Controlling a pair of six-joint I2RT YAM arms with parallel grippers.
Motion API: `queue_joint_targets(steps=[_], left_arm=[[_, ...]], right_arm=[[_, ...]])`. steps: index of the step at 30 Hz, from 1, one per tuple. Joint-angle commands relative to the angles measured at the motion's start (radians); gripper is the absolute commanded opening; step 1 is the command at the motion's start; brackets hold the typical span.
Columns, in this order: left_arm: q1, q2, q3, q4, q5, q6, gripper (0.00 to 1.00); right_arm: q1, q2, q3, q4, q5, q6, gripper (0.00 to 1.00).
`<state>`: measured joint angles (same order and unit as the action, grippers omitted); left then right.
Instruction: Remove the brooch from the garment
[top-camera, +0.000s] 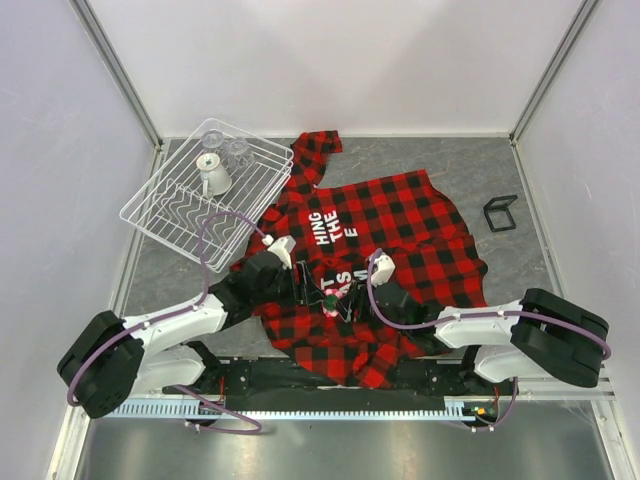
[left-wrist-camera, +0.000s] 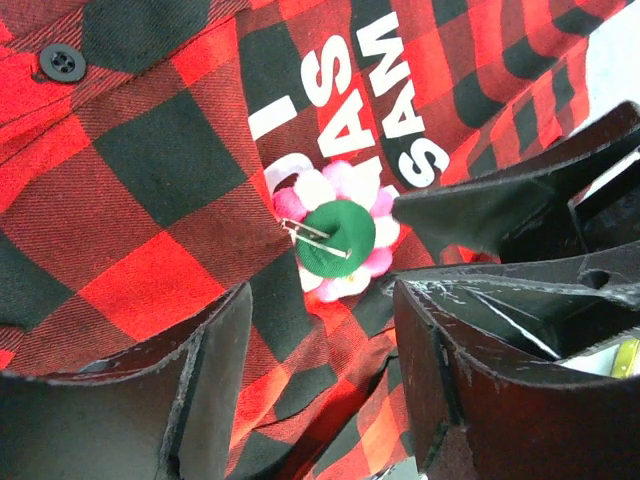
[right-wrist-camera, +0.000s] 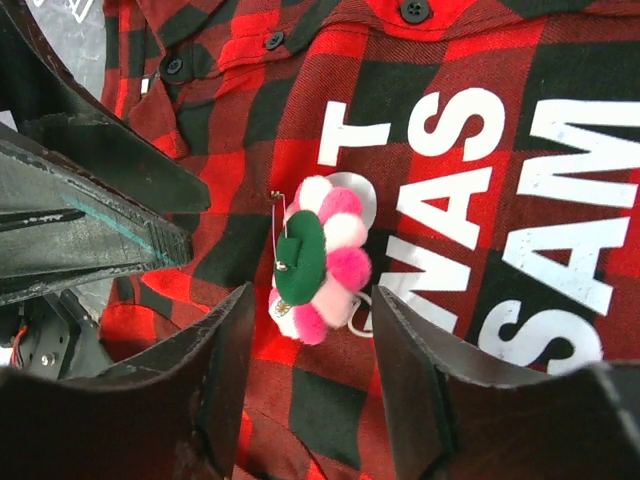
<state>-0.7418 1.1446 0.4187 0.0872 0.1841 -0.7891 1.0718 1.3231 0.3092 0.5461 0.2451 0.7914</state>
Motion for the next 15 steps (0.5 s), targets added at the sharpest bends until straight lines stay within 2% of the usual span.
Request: queue_joint_targets(steps=[1, 7, 12, 15], left_arm=[[0.001, 0.007, 0.002, -0.026, -0.008, 0.059, 0.64], [0.001, 0.033, -0.006, -0.021, -0.006, 0.062, 0.59], [0.001, 0.078, 0.008, -0.037, 0.0, 0.086, 0.57], [0.001, 0.095, 0.006, -0.03, 0.005, 0.09, 0.54]], right_arm=[[-0.049, 0.019, 0.039, -0.005, -0.095, -0.047, 0.65], [-0.108, 0.041, 0.068, -0.031, -0.181, -0.087, 0.76], [-0.199, 0.077, 0.097, -0.043, -0.289, -0.128, 0.77], [-0.231, 0.116, 0.135, -0.064, -0.354, -0.155, 0.72]])
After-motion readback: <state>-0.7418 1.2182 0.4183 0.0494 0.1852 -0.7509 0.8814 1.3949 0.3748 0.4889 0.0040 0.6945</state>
